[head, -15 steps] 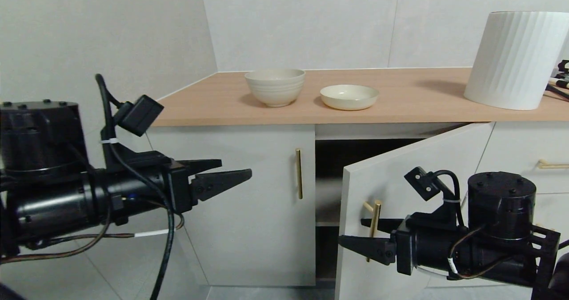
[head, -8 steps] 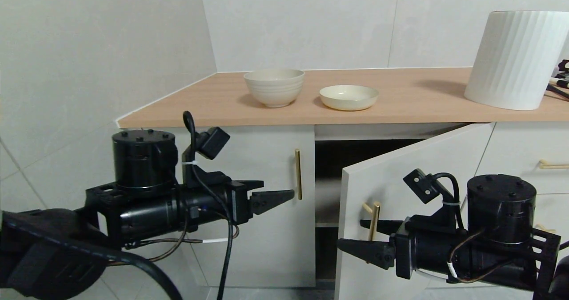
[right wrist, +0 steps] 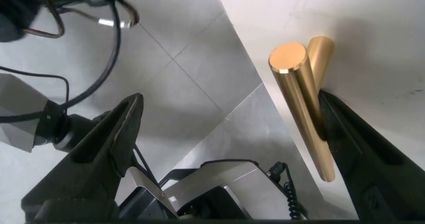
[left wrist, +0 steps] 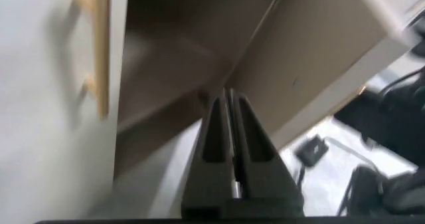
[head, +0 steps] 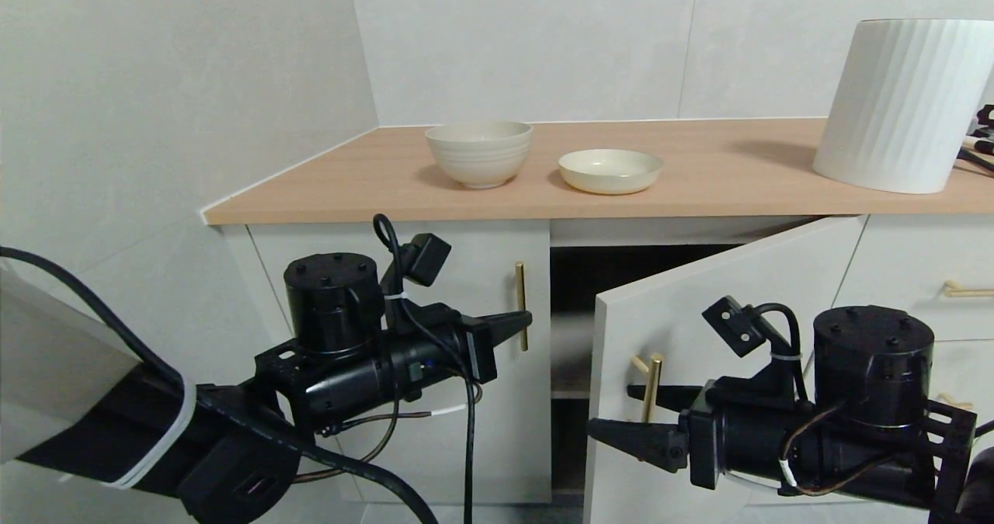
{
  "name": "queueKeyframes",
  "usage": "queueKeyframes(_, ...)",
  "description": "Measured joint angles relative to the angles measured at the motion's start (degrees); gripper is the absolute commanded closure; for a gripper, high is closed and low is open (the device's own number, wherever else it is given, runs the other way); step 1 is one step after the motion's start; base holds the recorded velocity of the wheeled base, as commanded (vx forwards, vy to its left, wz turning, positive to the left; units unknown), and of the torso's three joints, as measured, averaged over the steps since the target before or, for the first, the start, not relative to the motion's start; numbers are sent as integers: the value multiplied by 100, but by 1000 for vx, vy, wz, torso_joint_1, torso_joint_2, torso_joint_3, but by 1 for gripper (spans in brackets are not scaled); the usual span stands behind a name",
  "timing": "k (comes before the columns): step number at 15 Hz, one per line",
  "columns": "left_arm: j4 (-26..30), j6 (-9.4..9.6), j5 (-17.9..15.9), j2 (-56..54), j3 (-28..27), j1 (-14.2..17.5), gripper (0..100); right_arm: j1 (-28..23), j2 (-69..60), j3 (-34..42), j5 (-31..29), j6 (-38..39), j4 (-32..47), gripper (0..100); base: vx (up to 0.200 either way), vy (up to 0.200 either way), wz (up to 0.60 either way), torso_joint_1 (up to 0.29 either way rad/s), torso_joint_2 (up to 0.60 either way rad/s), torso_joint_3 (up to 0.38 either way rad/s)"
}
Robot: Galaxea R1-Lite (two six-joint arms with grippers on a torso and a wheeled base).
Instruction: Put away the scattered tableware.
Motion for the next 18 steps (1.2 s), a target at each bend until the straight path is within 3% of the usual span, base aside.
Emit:
queueKeyframes(2,-536,20,-16,318,-113,-96,100,0,2,4,0,2,7,0,0,0,0,0,0,0)
queueKeyframes(6,-753,57,4,1067,-746,-346,100,0,-11,0,0,6,24,0,0,0,0,0,0,0)
queueKeyframes(11,-1421,299,17,1469,-625,-658,100,-6,-6,23,2,-2,18,0,0,0,0,0,0,0)
queueKeyframes(18,-1545,306,9,1737,-546,-1063,100,-166,-112,157,0,-76,49,0,0,0,0,0,0,0)
